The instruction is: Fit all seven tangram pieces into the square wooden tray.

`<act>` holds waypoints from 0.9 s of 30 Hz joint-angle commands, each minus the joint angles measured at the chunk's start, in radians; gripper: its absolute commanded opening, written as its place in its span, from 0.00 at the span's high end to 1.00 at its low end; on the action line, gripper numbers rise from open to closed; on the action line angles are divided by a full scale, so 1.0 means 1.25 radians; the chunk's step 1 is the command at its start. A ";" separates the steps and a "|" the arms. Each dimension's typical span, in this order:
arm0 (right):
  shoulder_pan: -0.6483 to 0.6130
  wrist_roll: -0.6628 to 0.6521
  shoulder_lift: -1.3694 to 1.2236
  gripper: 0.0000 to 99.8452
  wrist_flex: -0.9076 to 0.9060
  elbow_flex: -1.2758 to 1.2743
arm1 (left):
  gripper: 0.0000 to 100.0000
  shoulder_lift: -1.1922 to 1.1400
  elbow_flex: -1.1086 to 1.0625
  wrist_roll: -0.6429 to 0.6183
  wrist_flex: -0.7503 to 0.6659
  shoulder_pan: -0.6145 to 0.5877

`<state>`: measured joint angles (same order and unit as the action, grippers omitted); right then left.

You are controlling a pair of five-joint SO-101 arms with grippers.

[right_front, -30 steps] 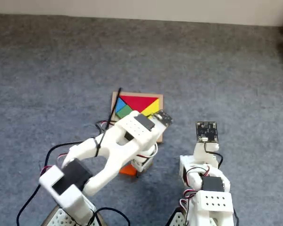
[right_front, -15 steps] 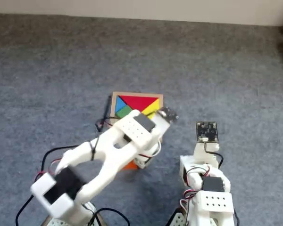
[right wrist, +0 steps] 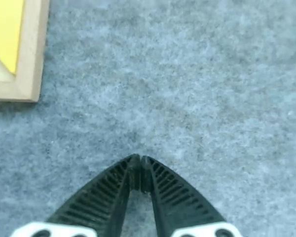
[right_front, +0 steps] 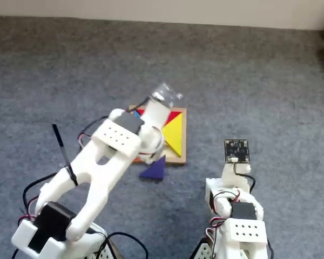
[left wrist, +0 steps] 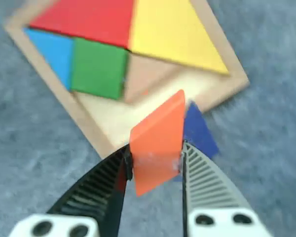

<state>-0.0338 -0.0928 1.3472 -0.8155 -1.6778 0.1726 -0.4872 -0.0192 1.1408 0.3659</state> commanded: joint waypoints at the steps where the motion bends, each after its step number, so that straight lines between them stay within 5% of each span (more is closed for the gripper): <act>1: 0.012 0.001 0.009 0.97 0.020 -0.023 | 0.92 0.009 0.018 0.009 -0.074 -0.037; 5: 0.012 0.001 0.009 0.97 0.020 -0.023 | 0.91 -0.071 0.024 0.010 -0.140 -0.041; 11: 0.012 0.001 0.009 0.97 0.020 -0.023 | 0.72 -0.132 0.026 0.006 -0.150 -0.048; 22: 0.012 0.001 0.009 0.97 0.020 -0.023 | 0.76 -0.071 0.045 0.014 -0.150 -0.105; 27: 0.012 0.001 0.009 0.97 0.020 -0.023 | 0.76 -0.072 0.018 0.097 -0.153 -0.101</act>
<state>-0.0338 -0.0928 1.3472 -0.8155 -1.6778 0.0407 -0.4887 0.0591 0.9643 0.2509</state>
